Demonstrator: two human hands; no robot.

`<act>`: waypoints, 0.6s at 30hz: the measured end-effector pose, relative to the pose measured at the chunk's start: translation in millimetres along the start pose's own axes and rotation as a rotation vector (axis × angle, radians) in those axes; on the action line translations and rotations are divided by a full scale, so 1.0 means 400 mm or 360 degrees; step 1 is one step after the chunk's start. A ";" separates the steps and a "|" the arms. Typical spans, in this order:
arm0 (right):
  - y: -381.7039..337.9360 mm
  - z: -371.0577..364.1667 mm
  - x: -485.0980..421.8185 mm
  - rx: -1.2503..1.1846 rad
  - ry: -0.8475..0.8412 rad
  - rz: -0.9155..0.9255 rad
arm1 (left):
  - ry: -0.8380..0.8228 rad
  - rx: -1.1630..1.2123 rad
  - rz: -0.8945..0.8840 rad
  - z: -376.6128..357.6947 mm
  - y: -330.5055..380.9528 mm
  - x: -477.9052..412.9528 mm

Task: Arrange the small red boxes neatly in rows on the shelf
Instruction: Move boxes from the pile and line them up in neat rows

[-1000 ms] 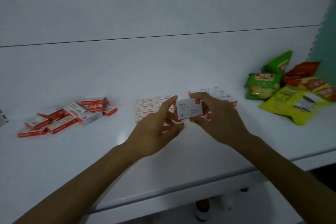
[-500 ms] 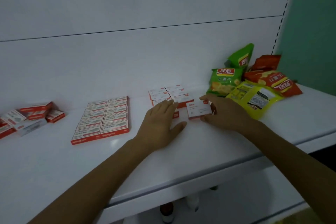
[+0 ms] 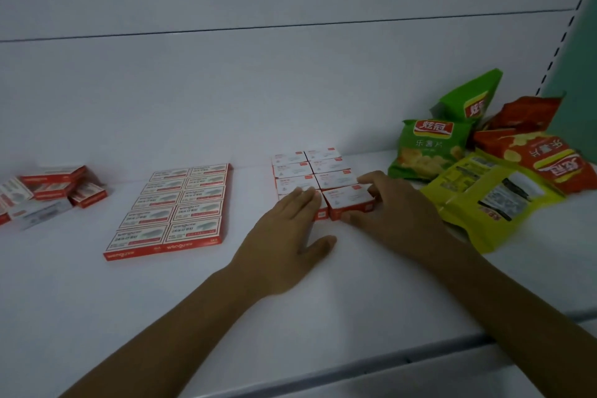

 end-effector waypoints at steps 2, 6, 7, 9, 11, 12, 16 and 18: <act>0.000 -0.006 -0.003 0.0018 0.0059 0.0006 | -0.0011 0.0003 0.0017 -0.004 -0.004 0.000; -0.002 -0.016 -0.004 0.0081 0.0131 0.0008 | 0.0039 0.0035 0.0013 -0.009 -0.008 -0.001; -0.002 -0.017 -0.006 0.0083 0.0129 0.0018 | 0.0049 0.0046 0.0007 -0.010 -0.009 -0.002; -0.005 -0.017 -0.008 0.0076 0.0113 0.0040 | 0.0070 0.0066 -0.0001 -0.012 -0.012 -0.003; -0.009 -0.016 -0.006 0.0072 0.0088 0.0053 | 0.0076 0.0084 0.0002 -0.013 -0.014 -0.003; -0.010 -0.015 -0.003 0.0073 0.0071 0.0058 | 0.0075 0.0089 0.0004 -0.014 -0.014 -0.002; -0.012 -0.015 0.003 0.0071 0.0027 0.0071 | 0.0072 0.0102 0.0010 -0.019 -0.020 0.001; -0.007 -0.020 0.000 0.0080 0.0034 0.0057 | 0.0081 0.0113 0.0005 -0.023 -0.021 0.002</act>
Point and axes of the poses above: each hand's wrist, its own x-axis away from the middle knuckle, its own z-axis out of the back of the hand, y = z × x, the point moved 4 cm from there along -x, towards the middle knuckle, and after that the axes turned 15 degrees about -z, right-handed, at the moved point
